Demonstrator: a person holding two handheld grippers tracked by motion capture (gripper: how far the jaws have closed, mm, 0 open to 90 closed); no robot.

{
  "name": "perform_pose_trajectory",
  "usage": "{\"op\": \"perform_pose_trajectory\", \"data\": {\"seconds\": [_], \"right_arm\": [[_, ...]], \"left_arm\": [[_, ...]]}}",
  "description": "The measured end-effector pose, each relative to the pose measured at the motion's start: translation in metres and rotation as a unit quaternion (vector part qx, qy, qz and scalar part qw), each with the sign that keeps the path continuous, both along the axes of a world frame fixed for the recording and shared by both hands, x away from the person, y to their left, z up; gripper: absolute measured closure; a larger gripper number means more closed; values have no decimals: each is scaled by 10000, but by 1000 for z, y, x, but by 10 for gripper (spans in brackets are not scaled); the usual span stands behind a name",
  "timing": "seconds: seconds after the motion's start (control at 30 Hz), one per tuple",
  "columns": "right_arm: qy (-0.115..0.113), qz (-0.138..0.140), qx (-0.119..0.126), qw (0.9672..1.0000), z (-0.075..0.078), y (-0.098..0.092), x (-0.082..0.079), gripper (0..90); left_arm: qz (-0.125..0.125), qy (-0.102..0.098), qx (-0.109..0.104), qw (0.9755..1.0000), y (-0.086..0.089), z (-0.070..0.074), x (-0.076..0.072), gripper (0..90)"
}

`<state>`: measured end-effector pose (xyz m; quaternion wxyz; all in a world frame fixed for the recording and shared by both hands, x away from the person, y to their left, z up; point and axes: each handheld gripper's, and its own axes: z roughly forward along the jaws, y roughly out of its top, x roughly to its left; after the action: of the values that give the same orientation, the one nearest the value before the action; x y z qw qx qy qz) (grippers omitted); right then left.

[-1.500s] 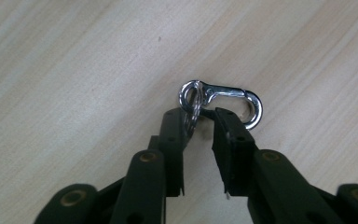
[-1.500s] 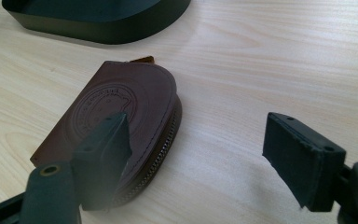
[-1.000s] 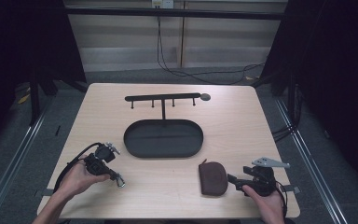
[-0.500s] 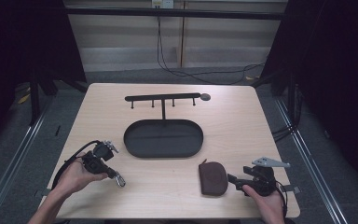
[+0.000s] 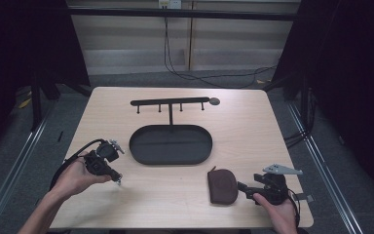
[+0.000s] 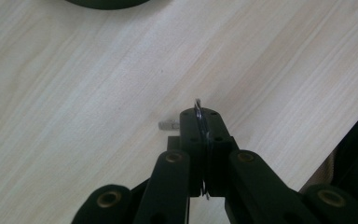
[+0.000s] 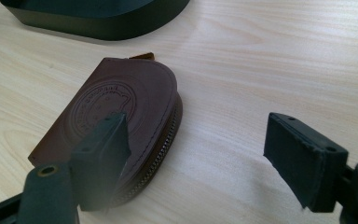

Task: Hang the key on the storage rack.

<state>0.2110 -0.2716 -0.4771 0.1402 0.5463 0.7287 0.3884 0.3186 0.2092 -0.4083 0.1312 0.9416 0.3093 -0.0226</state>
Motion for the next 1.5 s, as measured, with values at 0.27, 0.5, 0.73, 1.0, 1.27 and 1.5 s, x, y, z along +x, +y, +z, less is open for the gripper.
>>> {"op": "perform_pose_trajectory", "data": {"seconds": [0.27,0.5,0.73,1.0,1.27,1.5], "right_arm": [[2,-7,-5,10000,0,0,0,220],[1,2,-2,10000,0,0,0,219],[17,-4,5,10000,0,0,1,219],[12,6,17,10000,-1,0,1,219],[-2,-4,9,10000,-1,0,1,219],[4,-4,4,10000,0,0,1,219]], "left_arm": [[-192,-49,25,9998,-3,16,-2,891],[-344,-156,169,9991,-7,31,-2,891],[-660,-268,160,9973,-14,41,0,891],[-622,-336,116,9974,-18,53,4,891],[-818,-377,138,9958,-22,69,10,891],[-715,-453,39,9964,-22,81,19,891]]}}
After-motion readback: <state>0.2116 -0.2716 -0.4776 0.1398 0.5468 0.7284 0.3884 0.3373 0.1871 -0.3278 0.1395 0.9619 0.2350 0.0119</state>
